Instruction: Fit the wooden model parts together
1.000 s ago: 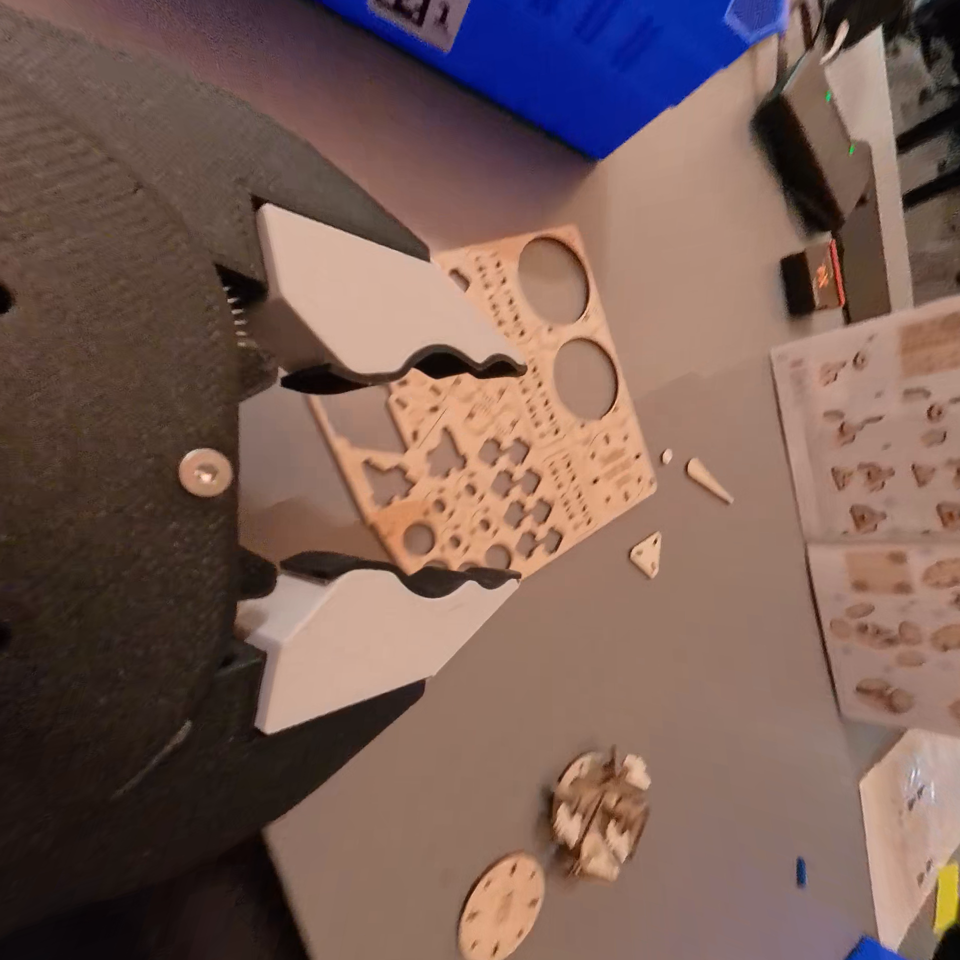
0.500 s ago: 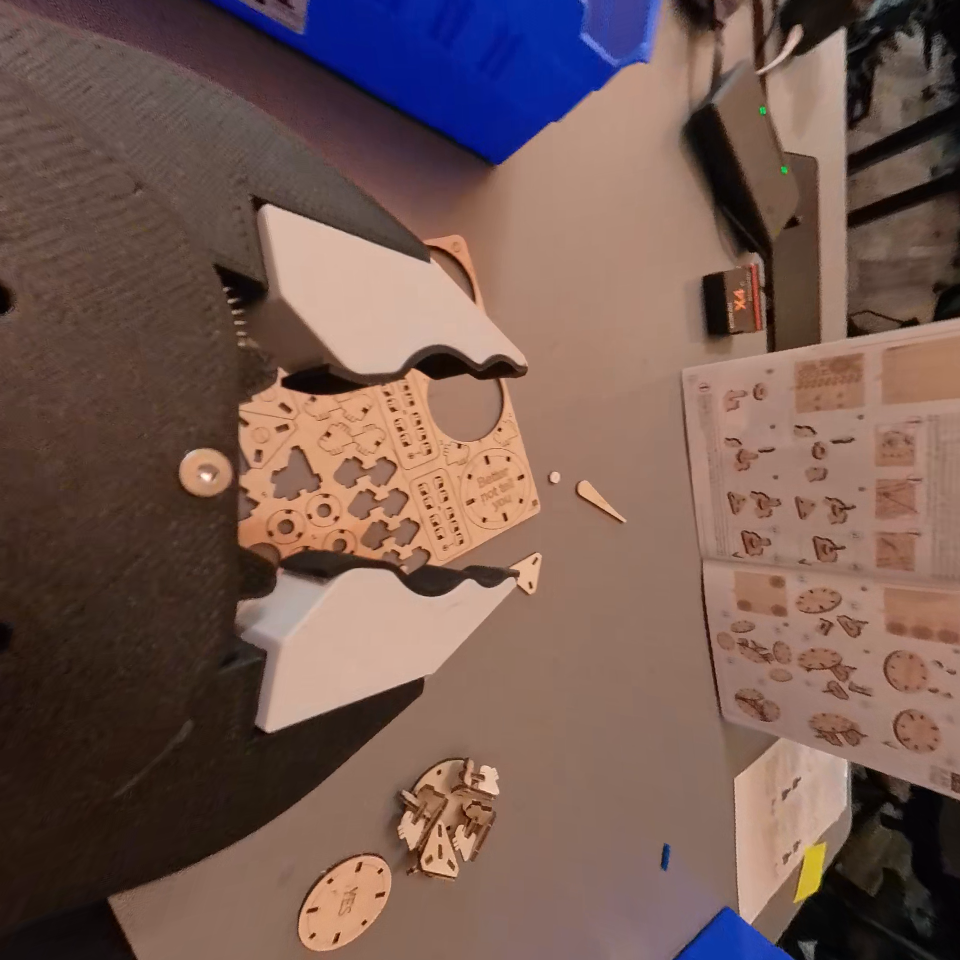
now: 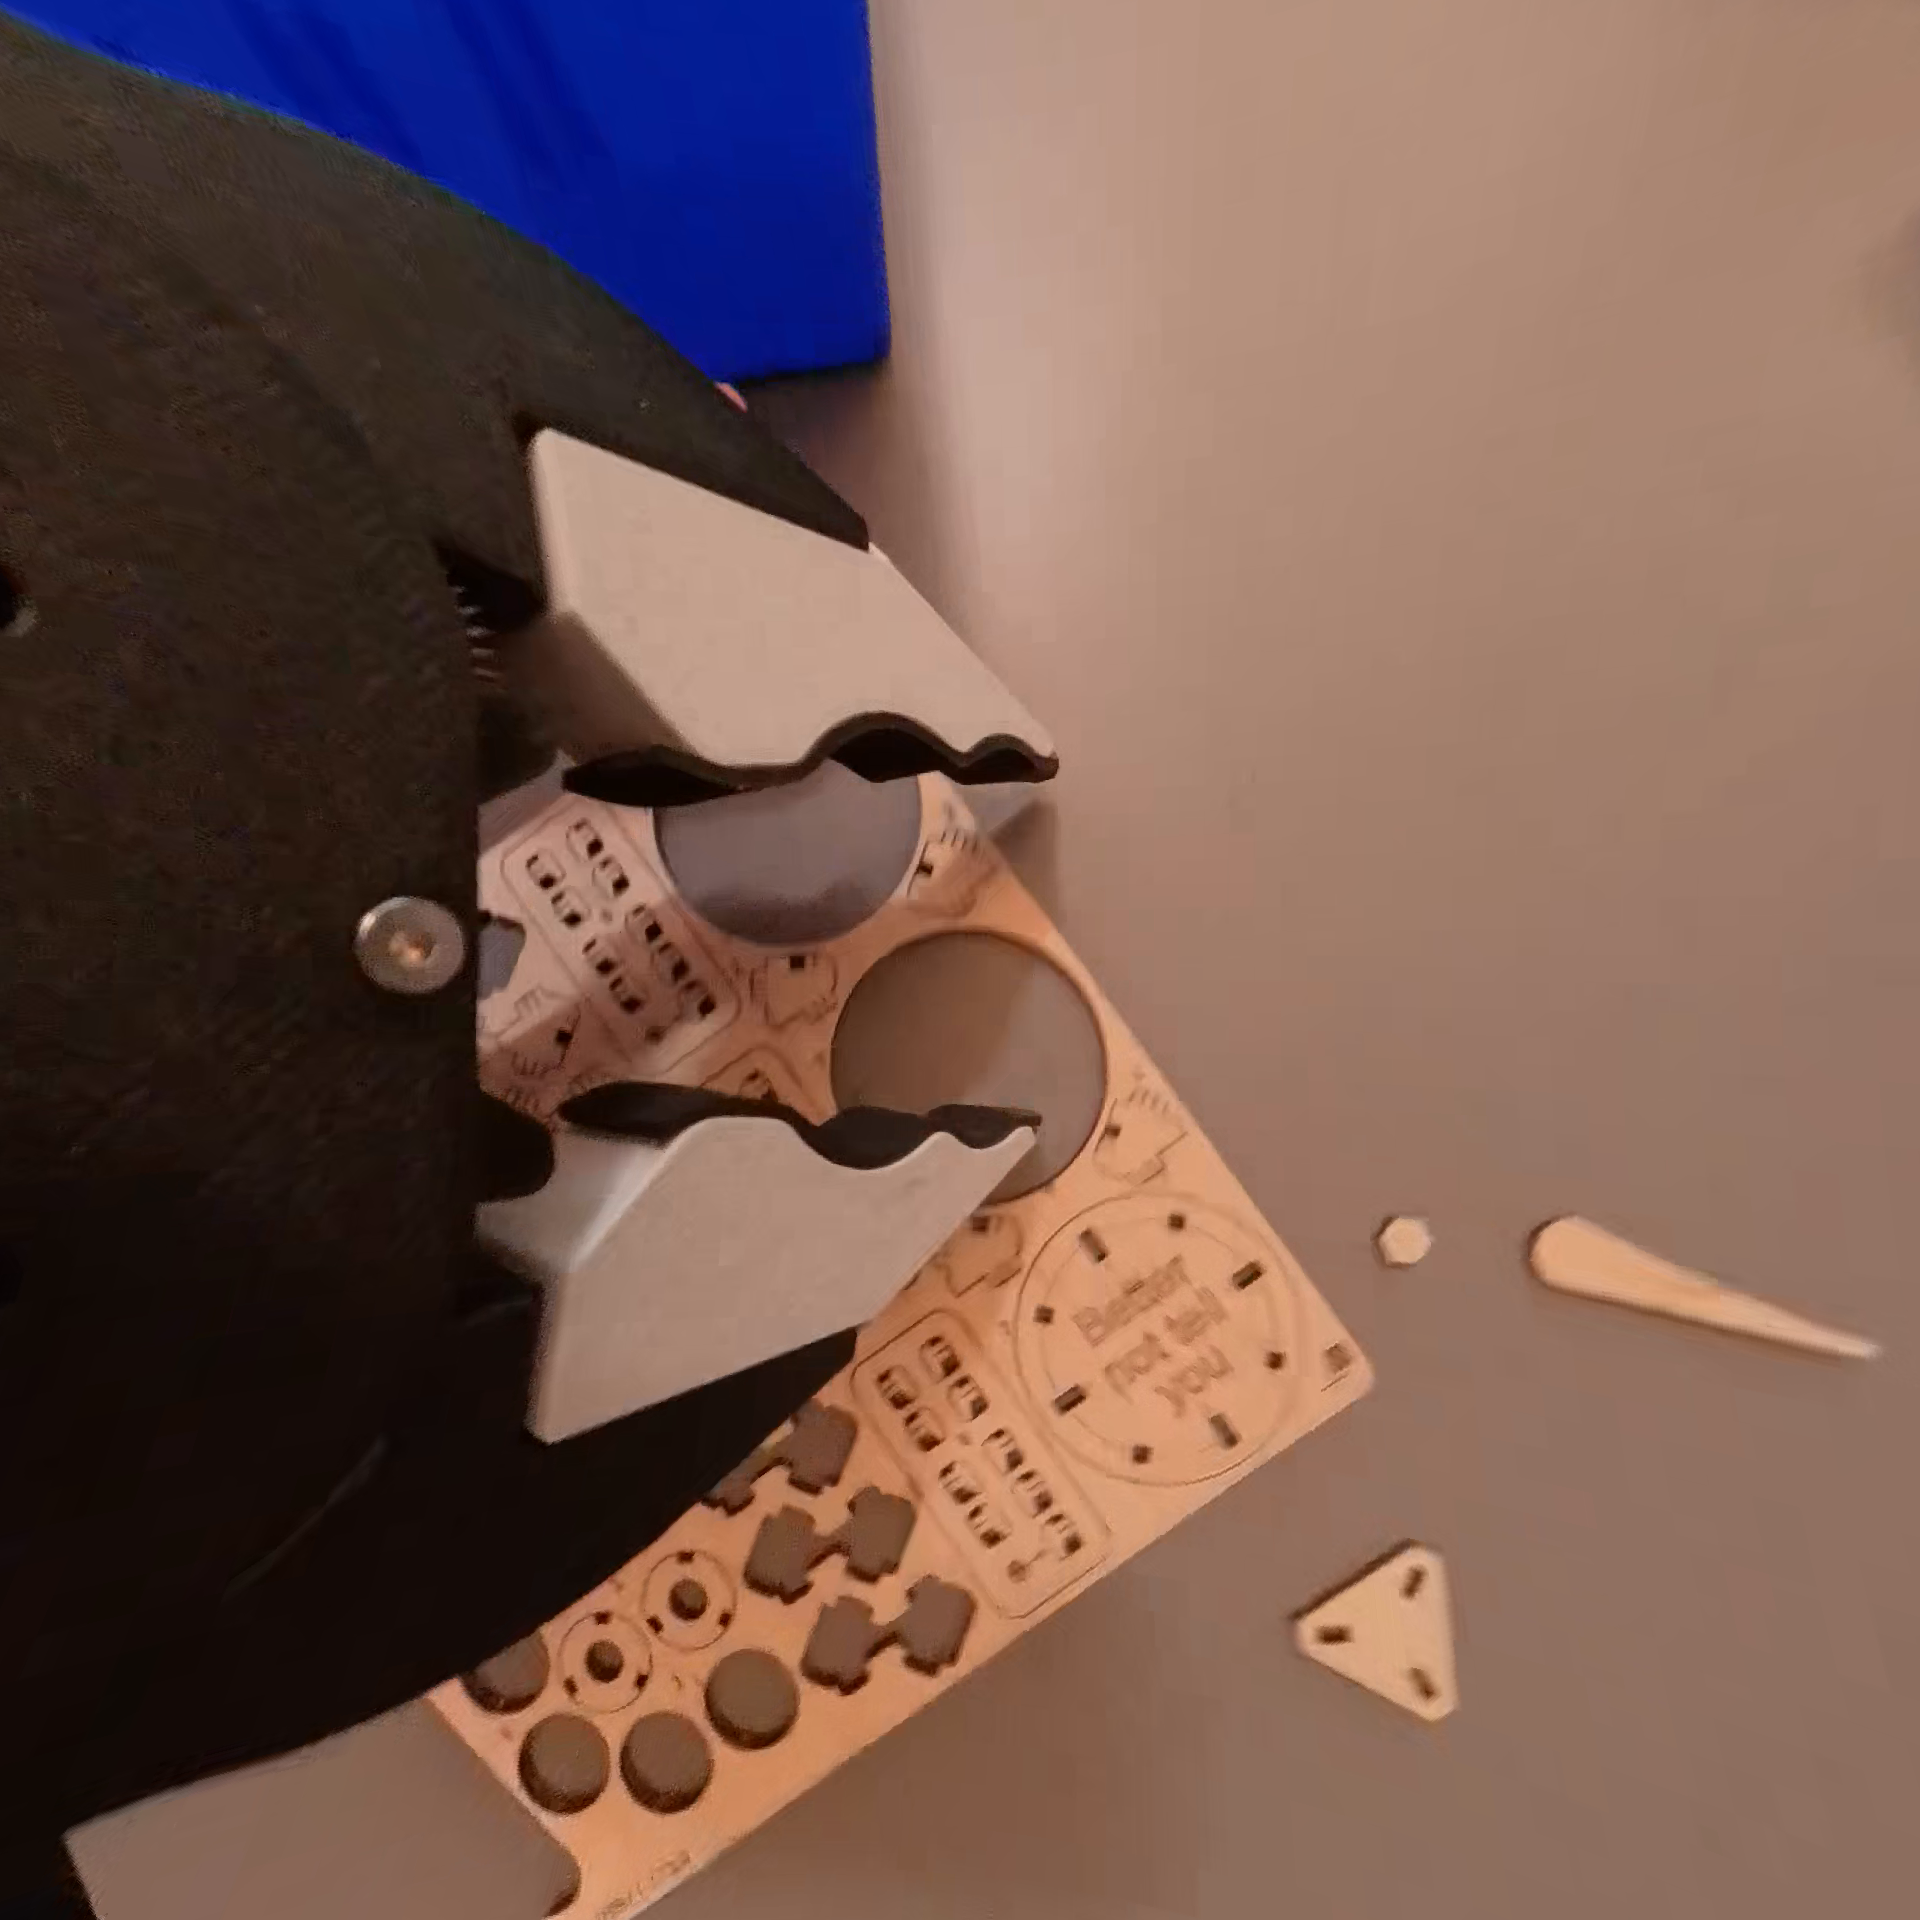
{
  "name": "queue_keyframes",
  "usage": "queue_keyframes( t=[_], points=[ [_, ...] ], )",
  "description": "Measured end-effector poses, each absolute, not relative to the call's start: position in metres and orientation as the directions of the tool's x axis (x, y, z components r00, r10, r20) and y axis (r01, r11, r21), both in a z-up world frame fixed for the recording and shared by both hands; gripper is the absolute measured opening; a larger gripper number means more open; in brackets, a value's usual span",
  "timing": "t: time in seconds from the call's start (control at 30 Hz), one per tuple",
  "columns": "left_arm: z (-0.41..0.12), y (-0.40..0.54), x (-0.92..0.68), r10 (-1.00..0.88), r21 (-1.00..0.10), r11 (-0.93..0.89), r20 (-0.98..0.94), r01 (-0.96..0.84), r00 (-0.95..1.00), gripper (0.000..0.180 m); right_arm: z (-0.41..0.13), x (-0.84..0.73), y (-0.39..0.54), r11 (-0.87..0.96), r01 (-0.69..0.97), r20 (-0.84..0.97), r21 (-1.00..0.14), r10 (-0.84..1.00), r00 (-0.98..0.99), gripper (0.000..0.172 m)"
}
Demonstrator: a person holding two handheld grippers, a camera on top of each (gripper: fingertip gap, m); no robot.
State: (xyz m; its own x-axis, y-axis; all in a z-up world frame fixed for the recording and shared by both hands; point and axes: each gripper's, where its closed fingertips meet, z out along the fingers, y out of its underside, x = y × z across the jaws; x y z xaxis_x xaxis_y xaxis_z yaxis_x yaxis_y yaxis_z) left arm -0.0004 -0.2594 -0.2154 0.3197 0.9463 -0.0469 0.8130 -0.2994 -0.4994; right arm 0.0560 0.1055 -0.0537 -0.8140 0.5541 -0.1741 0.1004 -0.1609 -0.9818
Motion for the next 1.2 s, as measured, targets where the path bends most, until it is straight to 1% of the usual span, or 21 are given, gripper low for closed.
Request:
queue_keyframes(
  t=[0.03,0.07,0.13,0.2,0.3,0.4,0.47,0.57,0.67,0.77,0.8,0.83,0.87,0.93,0.97,1.07,1.13,1.2],
  points=[
    [-0.219,-0.253,0.004,0.942,-0.488,-0.307,-0.031,0.817,0.335,0.058,-0.054,0.058,0.103,-0.152,0.098,-0.167,-0.984,0.555,-0.815,0.021],
    [-0.219,-0.246,0.006,0.942,-0.504,-0.290,0.001,0.814,0.337,0.051,-0.055,0.060,0.101,-0.140,0.098,-0.160,-0.985,0.556,-0.816,0.021],
    [-0.215,-0.236,0.011,0.943,-0.525,-0.264,0.038,0.809,0.332,0.053,-0.057,0.062,0.095,-0.108,0.100,-0.144,-0.989,0.557,-0.818,0.021],
    [-0.202,-0.223,0.014,0.937,-0.581,-0.260,0.041,0.771,0.347,0.053,-0.062,0.063,0.089,-0.052,0.105,-0.116,-0.993,0.555,-0.824,0.022],
    [-0.178,-0.186,0.020,0.907,-0.670,-0.272,0.062,0.691,0.417,0.053,-0.087,0.069,0.076,0.116,0.153,-0.070,-0.981,0.524,-0.849,0.026],
    [-0.166,-0.131,0.035,0.831,-0.731,-0.313,0.099,0.607,0.548,0.054,-0.142,0.092,0.061,0.335,0.258,-0.089,-0.906,0.445,-0.891,0.034],
    [-0.166,-0.093,0.046,0.769,-0.758,-0.326,0.135,0.566,0.624,0.053,-0.176,0.106,0.055,0.444,0.291,-0.083,-0.847,0.430,-0.899,0.041],
    [-0.171,-0.042,0.060,0.661,-0.763,-0.317,0.247,0.563,0.708,0.054,-0.196,0.112,0.046,0.500,0.277,-0.029,-0.821,0.449,-0.893,0.049],
    [-0.181,-0.019,0.057,0.634,-0.755,-0.338,0.259,0.562,0.729,0.054,-0.209,0.108,0.044,0.566,0.276,0.030,-0.777,0.471,-0.882,0.053],
    [-0.176,-0.007,0.055,0.626,-0.776,-0.353,0.219,0.523,0.748,0.054,-0.212,0.111,0.040,0.574,0.298,-0.008,-0.763,0.452,-0.892,0.046],
    [-0.173,-0.006,0.054,0.632,-0.784,-0.354,0.202,0.510,0.749,0.054,-0.212,0.110,0.041,0.569,0.308,-0.022,-0.762,0.453,-0.891,0.039],
    [-0.171,-0.007,0.053,0.638,-0.790,-0.354,0.187,0.500,0.747,0.054,-0.211,0.110,0.042,0.563,0.309,-0.031,-0.766,0.448,-0.894,0.010],
    [-0.168,-0.008,0.052,0.644,-0.796,-0.351,0.178,0.494,0.744,0.054,-0.207,0.111,0.043,0.546,0.301,-0.042,-0.782,0.436,-0.899,0.000],
    [-0.164,-0.012,0.052,0.652,-0.804,-0.331,0.182,0.493,0.736,0.054,-0.193,0.107,0.048,0.479,0.293,-0.057,-0.827,0.447,-0.893,0.000],
    [-0.163,-0.013,0.052,0.656,-0.805,-0.319,0.193,0.500,0.730,0.054,-0.188,0.104,0.052,0.451,0.297,-0.069,-0.842,0.456,-0.888,0.002],
    [-0.161,-0.019,0.055,0.670,-0.809,-0.288,0.212,0.512,0.711,0.054,-0.182,0.104,0.058,0.425,0.313,-0.102,-0.849,0.451,-0.887,0.020],
    [-0.162,-0.022,0.058,0.683,-0.815,-0.273,0.210,0.512,0.700,0.054,-0.183,0.112,0.053,0.444,0.306,-0.105,-0.842,0.422,-0.901,0.036],
    [-0.165,-0.026,0.061,0.694,-0.813,-0.264,0.214,0.519,0.687,0.054,-0.184,0.129,0.040,0.471,0.271,-0.100,-0.840,0.356,-0.929,0.050]
  ],
)
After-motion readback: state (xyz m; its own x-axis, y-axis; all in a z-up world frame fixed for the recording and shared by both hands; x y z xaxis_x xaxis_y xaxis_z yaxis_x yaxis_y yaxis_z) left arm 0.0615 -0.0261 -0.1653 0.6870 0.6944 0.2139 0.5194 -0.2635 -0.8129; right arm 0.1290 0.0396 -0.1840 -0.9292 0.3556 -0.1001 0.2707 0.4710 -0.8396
